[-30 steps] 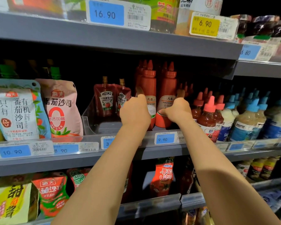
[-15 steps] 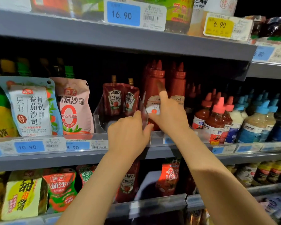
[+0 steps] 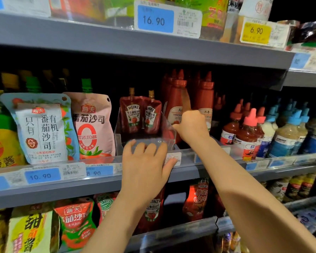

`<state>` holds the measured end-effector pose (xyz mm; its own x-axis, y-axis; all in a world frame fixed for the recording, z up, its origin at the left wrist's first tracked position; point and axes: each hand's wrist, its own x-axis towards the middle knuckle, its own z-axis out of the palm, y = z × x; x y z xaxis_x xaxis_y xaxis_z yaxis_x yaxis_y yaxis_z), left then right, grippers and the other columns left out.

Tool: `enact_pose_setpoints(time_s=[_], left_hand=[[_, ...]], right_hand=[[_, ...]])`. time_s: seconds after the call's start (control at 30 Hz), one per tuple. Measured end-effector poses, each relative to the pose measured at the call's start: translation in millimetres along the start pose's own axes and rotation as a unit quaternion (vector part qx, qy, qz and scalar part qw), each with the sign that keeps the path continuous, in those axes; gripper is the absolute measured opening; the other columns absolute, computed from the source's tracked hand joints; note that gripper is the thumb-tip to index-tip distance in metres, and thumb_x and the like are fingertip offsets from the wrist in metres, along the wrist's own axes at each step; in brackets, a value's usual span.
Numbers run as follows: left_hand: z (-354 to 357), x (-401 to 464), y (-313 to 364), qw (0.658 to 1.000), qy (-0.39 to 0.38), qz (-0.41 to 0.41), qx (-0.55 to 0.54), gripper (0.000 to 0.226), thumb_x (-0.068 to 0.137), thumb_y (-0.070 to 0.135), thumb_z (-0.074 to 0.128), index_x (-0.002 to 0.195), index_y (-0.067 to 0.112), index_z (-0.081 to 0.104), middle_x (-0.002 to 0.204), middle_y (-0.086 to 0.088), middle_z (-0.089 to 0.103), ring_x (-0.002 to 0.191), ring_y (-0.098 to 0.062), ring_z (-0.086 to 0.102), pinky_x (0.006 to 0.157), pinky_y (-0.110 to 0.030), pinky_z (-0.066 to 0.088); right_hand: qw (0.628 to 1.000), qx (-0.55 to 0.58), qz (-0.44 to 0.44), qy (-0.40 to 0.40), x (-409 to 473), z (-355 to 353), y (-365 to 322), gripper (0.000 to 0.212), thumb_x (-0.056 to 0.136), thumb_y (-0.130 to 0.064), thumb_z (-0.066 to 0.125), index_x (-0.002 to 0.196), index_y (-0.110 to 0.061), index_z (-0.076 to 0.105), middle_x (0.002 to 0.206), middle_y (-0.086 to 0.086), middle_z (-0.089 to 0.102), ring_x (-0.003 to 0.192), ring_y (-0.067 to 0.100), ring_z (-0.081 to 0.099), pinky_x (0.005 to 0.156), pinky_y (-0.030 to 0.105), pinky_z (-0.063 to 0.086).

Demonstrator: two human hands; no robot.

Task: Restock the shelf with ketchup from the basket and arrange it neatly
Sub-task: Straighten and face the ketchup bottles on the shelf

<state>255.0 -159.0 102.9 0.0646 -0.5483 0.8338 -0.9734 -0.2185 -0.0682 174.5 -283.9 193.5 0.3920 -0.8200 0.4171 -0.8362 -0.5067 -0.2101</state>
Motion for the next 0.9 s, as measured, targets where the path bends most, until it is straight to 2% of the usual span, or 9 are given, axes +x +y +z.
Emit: enact_pose_setpoints(time_s=[0.13,0.27,0.4,0.47,0.53,0.63,0.7,0.8,0.9], left_hand=[[3,-7,-8,0.999,0.023,0.018,0.018,0.046,0.088,0.051,0.047,0.108,0.015,0.068,0.078,-0.003,0.062,0.071,-0.027,0.057,0.07,-0.039,0.031],[8,-9,-11,0.998,0.05,0.038,0.016,0.042,0.089,0.048,0.052,0.108,0.014,0.068,0.078,-0.003,0.06,0.069,-0.025,0.055,0.067,-0.038,0.031],[7,-10,-9,0.998,0.047,0.029,0.008,0.04,0.087,0.047,0.056,0.106,0.014,0.068,0.076,-0.002,0.059,0.067,-0.025,0.054,0.066,-0.037,0.032],[6,-10,-9,0.999,0.045,0.027,-0.006,0.039,0.087,0.045,0.057,0.107,0.013,0.068,0.082,-0.002,0.063,0.073,-0.025,0.057,0.069,-0.037,0.035],[1,-10,-7,0.997,0.061,0.018,-0.049,0.037,0.085,0.041,0.062,0.108,0.013,0.068,0.097,-0.003,0.067,0.088,-0.025,0.06,0.078,-0.04,0.038],[-10,-14,25,0.981,0.119,0.025,-0.15,0.028,0.083,0.03,0.066,0.103,0.011,0.07,0.107,-0.007,0.066,0.102,-0.024,0.057,0.093,-0.042,0.035],[-18,-23,70,0.962,0.128,0.057,-0.233,0.022,0.081,0.024,0.068,0.098,0.011,0.072,0.104,-0.008,0.068,0.101,-0.022,0.056,0.095,-0.039,0.036],[-20,-45,149,0.919,0.062,0.083,-0.379,0.023,0.085,0.025,0.061,0.099,0.011,0.072,0.104,-0.007,0.067,0.099,-0.023,0.056,0.088,-0.035,0.039],[-9,-78,221,0.855,-0.103,0.074,-0.503,0.03,0.085,0.029,0.057,0.109,0.014,0.066,0.113,-0.007,0.063,0.105,-0.021,0.055,0.09,-0.031,0.041]], right_hand=[[0.997,-0.076,-0.03,-0.001,8,5,-2,0.036,0.091,-0.03,0.056,0.102,0.003,0.063,0.104,0.019,0.065,0.101,0.034,0.059,0.08,0.035,0.046],[0.992,-0.118,-0.04,-0.01,12,8,-2,0.031,0.092,-0.026,0.052,0.099,0.001,0.065,0.104,0.018,0.066,0.1,0.033,0.059,0.079,0.032,0.045],[1.0,-0.008,-0.02,0.019,1,0,4,0.043,0.088,-0.031,0.061,0.117,0.001,0.054,0.103,0.018,0.062,0.096,0.034,0.059,0.073,0.035,0.045],[0.994,0.073,-0.046,0.067,-20,-9,15,0.063,0.086,-0.032,0.067,0.136,-0.008,0.037,0.095,0.009,0.059,0.085,0.026,0.058,0.069,0.032,0.042],[0.98,0.142,-0.073,0.118,-51,-21,32,0.076,0.084,-0.03,0.069,0.145,-0.021,0.024,0.096,-0.003,0.057,0.077,0.014,0.055,0.07,0.029,0.045],[0.966,0.196,-0.091,0.145,-109,-38,72,0.069,0.086,-0.027,0.067,0.144,-0.03,0.029,0.108,-0.015,0.055,0.078,0.001,0.054,0.072,0.022,0.047],[0.972,0.178,-0.077,0.135,-152,-47,105,0.064,0.087,-0.03,0.065,0.142,-0.03,0.033,0.111,-0.017,0.055,0.084,0.001,0.056,0.073,0.021,0.048],[0.975,0.179,0.018,0.128,-217,-58,164,0.06,0.086,-0.029,0.068,0.137,-0.033,0.037,0.106,-0.014,0.059,0.081,0.004,0.061,0.071,0.019,0.051],[0.968,0.153,0.163,0.112,-287,-63,230,0.058,0.083,-0.029,0.071,0.132,-0.033,0.04,0.102,-0.012,0.06,0.077,0.005,0.063,0.071,0.028,0.053]])
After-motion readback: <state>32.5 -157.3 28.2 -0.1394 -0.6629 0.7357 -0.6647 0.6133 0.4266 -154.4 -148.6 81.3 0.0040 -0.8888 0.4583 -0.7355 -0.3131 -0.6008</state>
